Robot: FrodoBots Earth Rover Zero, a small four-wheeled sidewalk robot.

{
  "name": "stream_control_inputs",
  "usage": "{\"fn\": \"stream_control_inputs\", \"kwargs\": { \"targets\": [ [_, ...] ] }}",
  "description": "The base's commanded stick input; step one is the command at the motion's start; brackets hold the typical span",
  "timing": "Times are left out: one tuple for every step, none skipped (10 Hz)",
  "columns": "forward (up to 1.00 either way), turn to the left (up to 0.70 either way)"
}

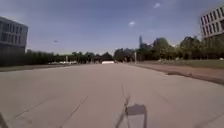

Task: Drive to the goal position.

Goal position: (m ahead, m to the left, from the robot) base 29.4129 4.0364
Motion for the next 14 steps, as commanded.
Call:
{"fn": "stream_control_inputs", "kwargs": {
  "targets": [
    [1.00, 0.01],
    [1.00, 0.01],
    [1.00, 0.01],
    [1.00, 0.01],
    [1.00, 0.01],
    [1.00, 0.01],
    [1.00, 0.01],
    [1.00, 0.01],
    [1.00, 0.01],
    [1.00, 0.01],
    [1.00, 0.01],
    [1.00, 0.01],
    [1.00, 0.01],
    [1.00, 0.01]
  ]
}}
